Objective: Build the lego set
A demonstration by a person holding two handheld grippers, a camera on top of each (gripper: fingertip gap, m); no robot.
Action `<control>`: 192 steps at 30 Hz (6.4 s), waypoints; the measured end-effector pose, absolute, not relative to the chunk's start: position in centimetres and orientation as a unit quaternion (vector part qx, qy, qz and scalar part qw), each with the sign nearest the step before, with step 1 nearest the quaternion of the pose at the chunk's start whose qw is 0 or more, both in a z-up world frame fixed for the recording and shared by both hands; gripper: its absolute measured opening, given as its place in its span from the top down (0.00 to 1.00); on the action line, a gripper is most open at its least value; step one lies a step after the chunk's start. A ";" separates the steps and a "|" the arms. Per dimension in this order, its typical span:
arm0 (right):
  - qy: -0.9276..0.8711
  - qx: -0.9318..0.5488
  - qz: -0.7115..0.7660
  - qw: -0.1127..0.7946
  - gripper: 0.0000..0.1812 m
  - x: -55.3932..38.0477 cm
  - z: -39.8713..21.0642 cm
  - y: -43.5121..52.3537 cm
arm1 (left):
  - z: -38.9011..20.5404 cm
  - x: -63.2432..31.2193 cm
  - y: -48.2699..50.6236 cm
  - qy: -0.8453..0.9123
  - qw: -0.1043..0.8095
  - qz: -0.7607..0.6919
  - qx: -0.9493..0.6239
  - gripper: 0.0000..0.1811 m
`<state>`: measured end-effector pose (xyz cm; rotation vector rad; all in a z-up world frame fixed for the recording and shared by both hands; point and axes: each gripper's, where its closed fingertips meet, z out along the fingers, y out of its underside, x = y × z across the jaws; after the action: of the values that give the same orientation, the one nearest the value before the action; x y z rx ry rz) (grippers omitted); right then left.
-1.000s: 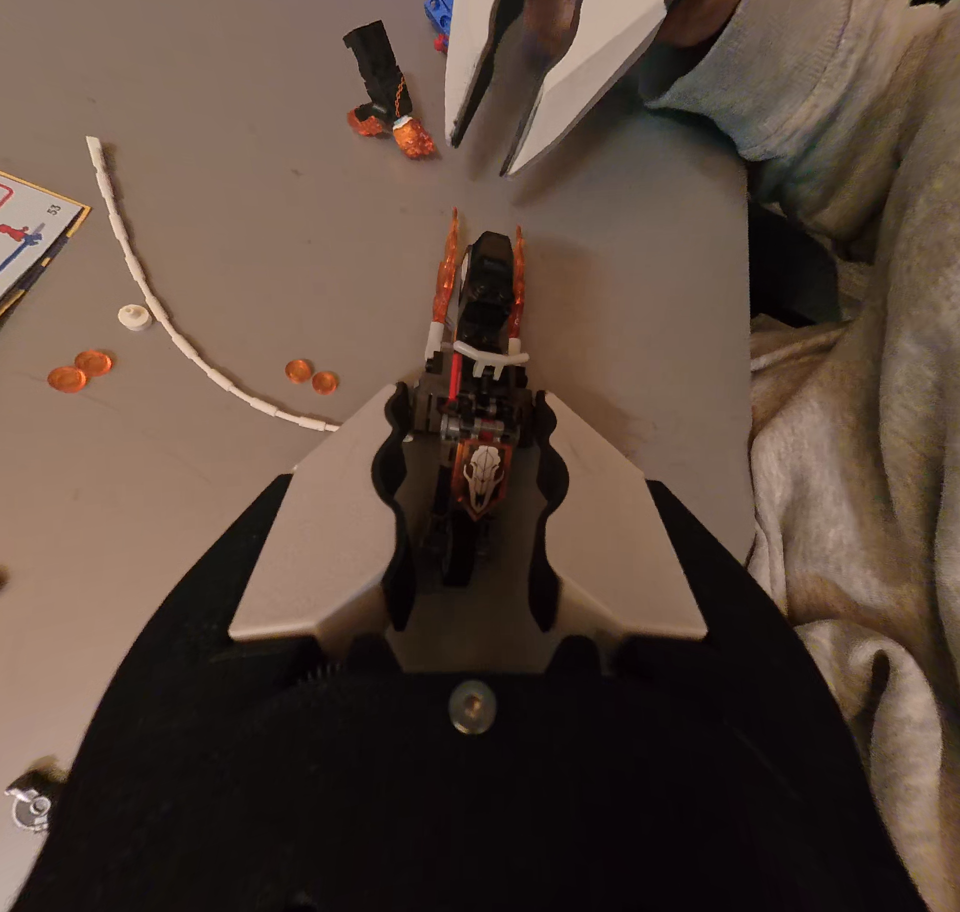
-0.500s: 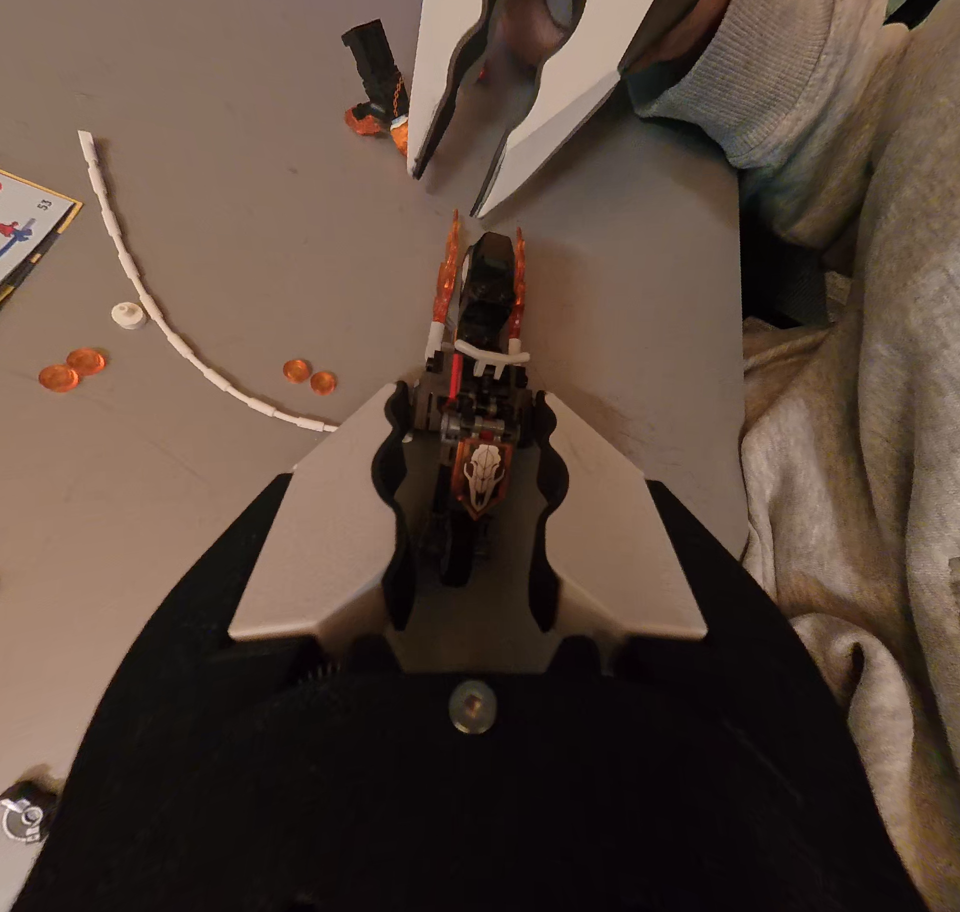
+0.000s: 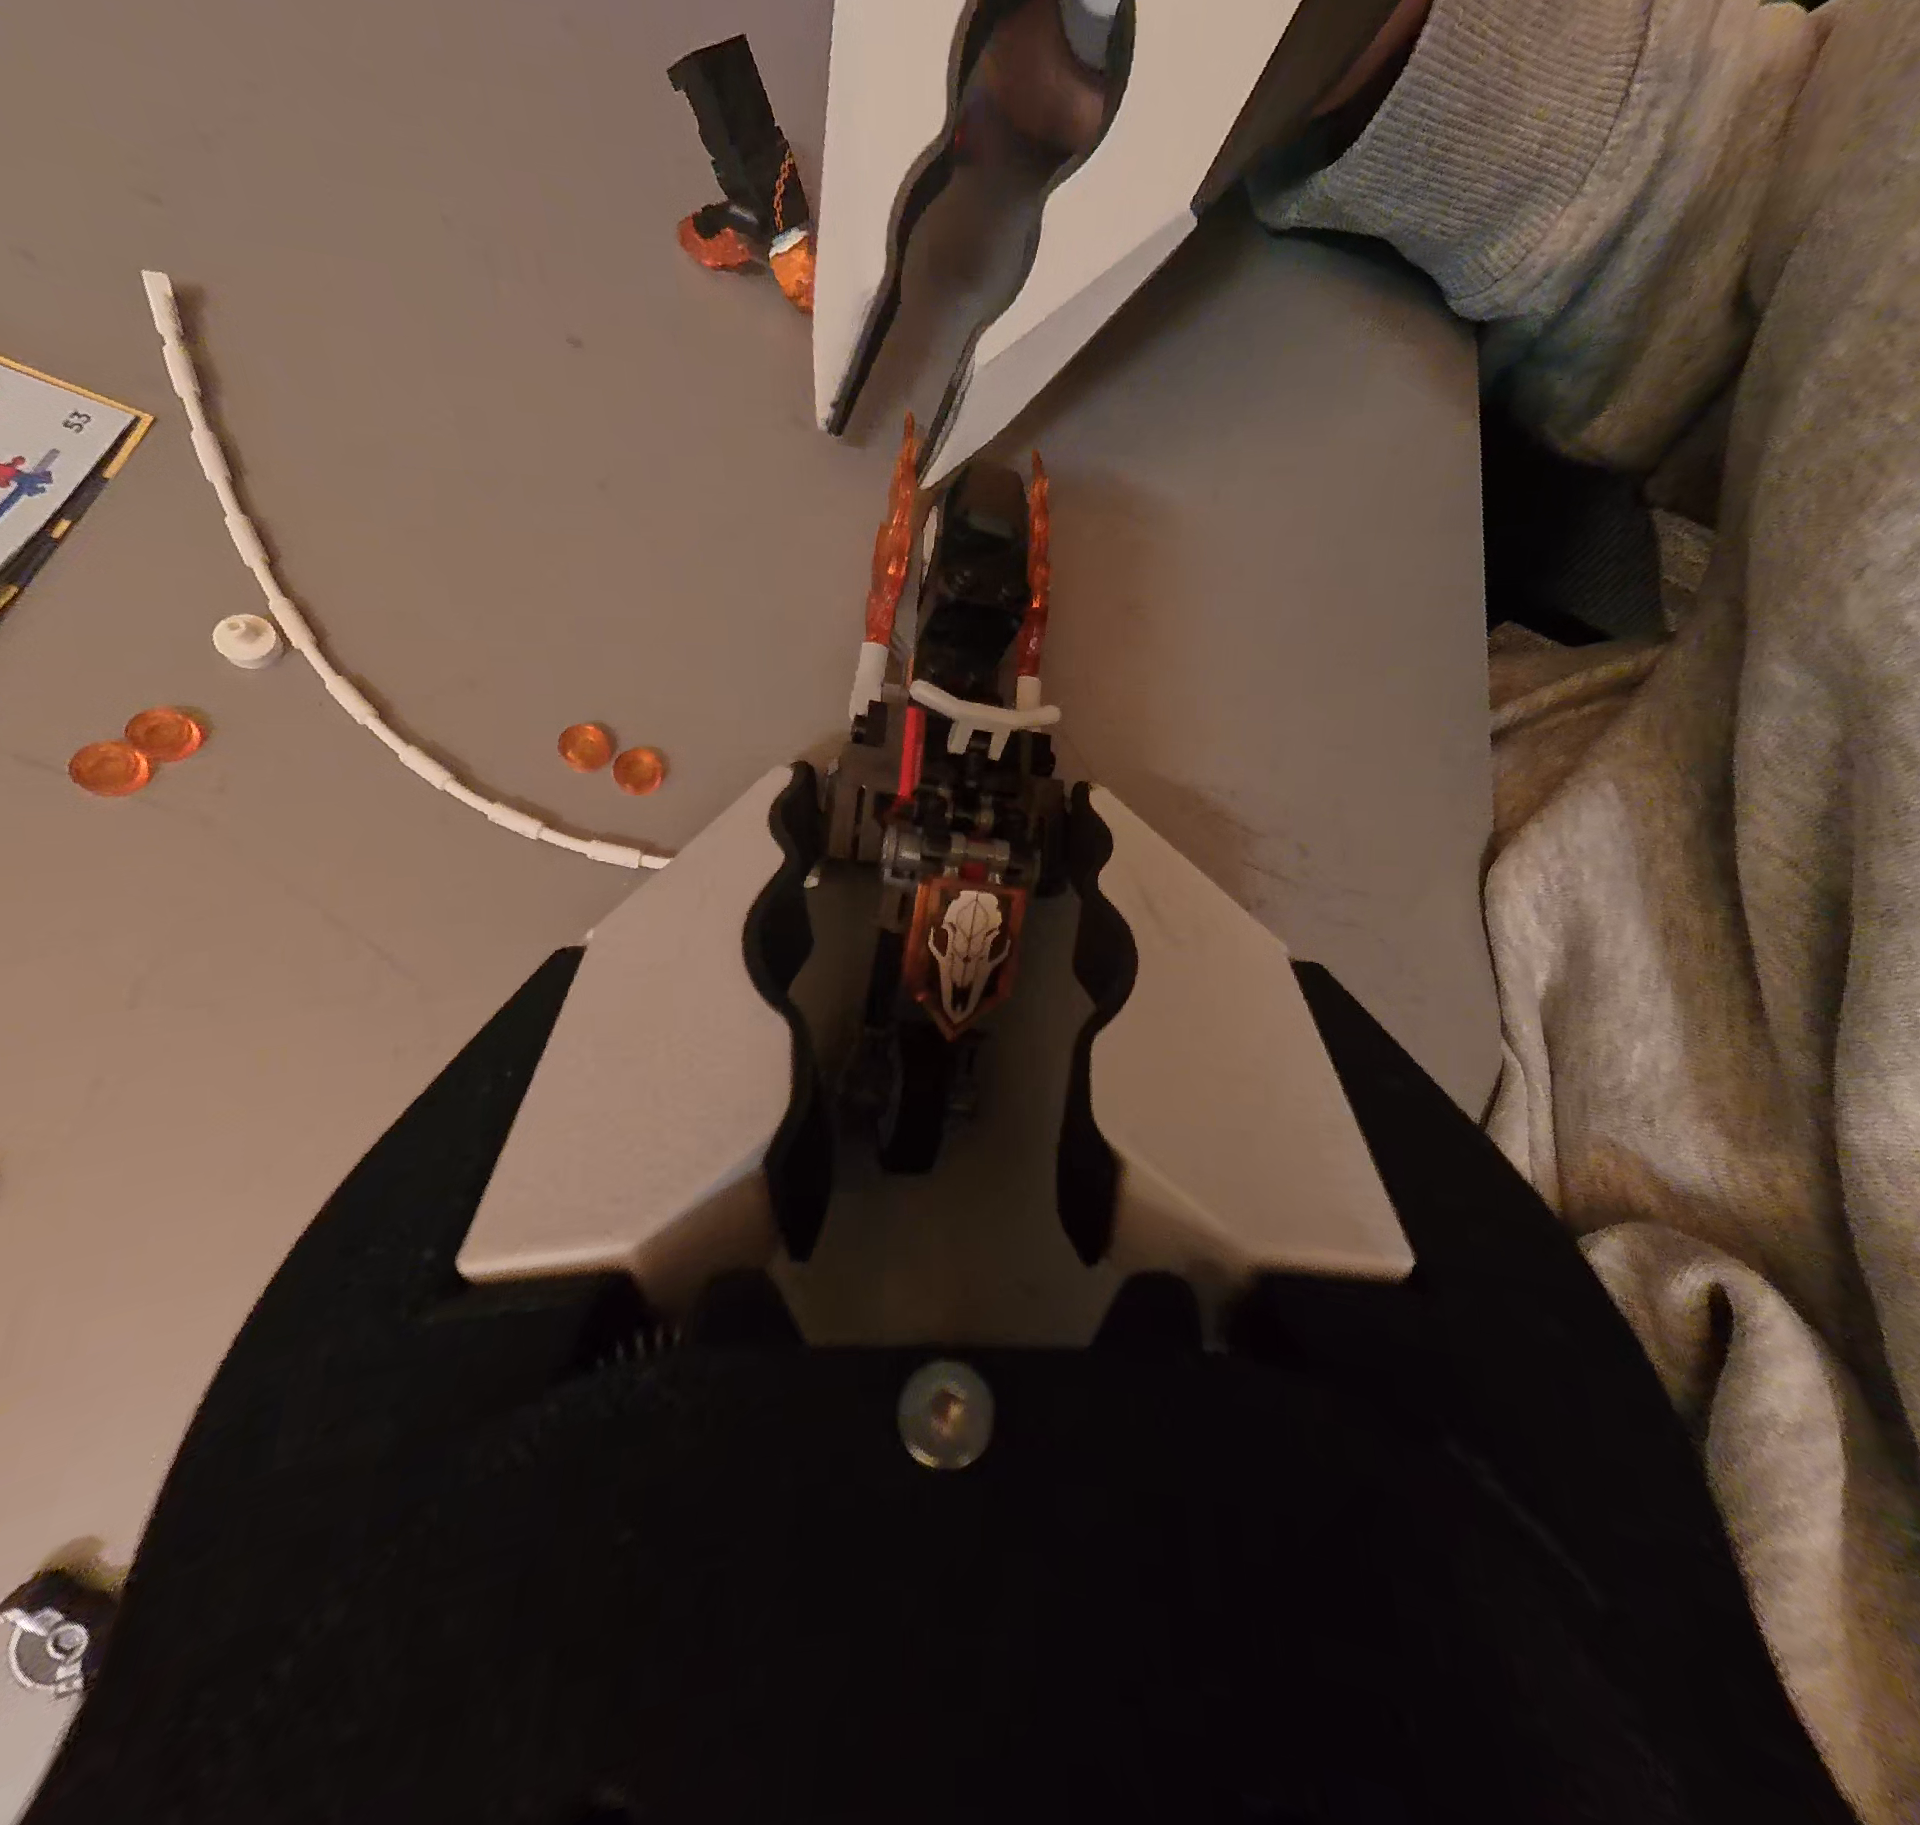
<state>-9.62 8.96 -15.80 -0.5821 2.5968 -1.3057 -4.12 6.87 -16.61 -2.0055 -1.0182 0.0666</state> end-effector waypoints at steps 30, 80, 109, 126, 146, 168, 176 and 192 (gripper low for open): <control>0.881 -0.134 -0.400 0.212 1.00 -9.1 -16.0 9.2 | -16.6 -4.1 7.0 -0.402 0.428 0.029 -0.809 0.74; 0.858 -0.158 -0.460 0.166 0.74 -8.9 -14.4 10.4 | -16.7 -3.8 7.3 -0.389 0.423 0.042 -0.818 0.72; 0.692 -0.058 -0.713 0.094 0.80 -11.1 -4.7 13.3 | -5.0 -3.1 -4.3 -0.453 0.628 0.323 -0.544 0.66; 0.739 -0.037 -0.673 0.005 0.84 -9.5 -7.4 11.7 | -3.8 -1.4 -3.5 -0.402 0.674 0.300 -0.543 1.00; 0.761 -0.059 -0.645 -0.029 0.88 -8.8 -8.6 11.4 | -5.2 -1.0 -1.3 -0.393 0.662 0.262 -0.581 1.00; 0.767 -0.115 -0.621 -0.113 0.92 -7.0 -9.5 11.0 | -14.7 1.7 8.6 -0.441 0.456 0.032 -0.772 0.98; 0.747 -0.104 -0.650 -0.091 0.91 -6.9 -8.5 11.6 | -15.9 0.9 8.0 -0.461 0.381 0.083 -0.797 0.94; 0.753 -0.103 -0.643 -0.092 0.89 -6.9 -8.8 11.4 | -17.1 0.9 7.9 -0.474 0.358 0.067 -0.802 1.00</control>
<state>-6.91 11.41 -8.76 -0.3428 2.5161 -2.1481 0.95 7.91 -17.14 -2.0690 -1.2222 0.1732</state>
